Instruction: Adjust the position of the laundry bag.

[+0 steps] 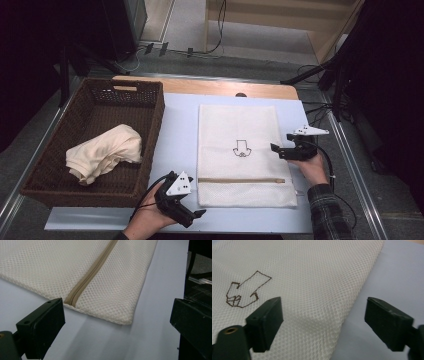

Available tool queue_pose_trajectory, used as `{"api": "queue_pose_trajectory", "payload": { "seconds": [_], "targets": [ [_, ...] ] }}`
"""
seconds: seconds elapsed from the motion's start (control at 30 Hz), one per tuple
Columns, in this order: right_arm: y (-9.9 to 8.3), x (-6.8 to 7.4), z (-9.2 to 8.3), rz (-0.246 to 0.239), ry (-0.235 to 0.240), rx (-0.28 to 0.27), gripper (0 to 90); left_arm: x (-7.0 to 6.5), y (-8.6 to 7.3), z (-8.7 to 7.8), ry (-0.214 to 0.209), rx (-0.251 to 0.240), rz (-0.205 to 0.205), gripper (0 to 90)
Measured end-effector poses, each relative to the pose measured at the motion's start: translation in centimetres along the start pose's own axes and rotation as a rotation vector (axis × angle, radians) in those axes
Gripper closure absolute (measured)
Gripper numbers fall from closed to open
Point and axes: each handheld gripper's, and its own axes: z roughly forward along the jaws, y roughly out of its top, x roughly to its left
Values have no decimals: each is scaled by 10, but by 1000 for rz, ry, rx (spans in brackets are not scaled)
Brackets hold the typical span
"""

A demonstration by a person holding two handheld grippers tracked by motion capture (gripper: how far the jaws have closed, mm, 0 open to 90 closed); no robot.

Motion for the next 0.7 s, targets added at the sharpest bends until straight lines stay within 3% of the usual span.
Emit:
{"api": "queue_pose_trajectory", "payload": {
  "seconds": [0.13,0.7],
  "targets": [
    [4,1,0,18,46,10,123,2,-1,0,-7,-13,-7,0],
    [4,9,-10,2,83,48,105,4,1,0,-24,-12,-9,0]
  ]
}}
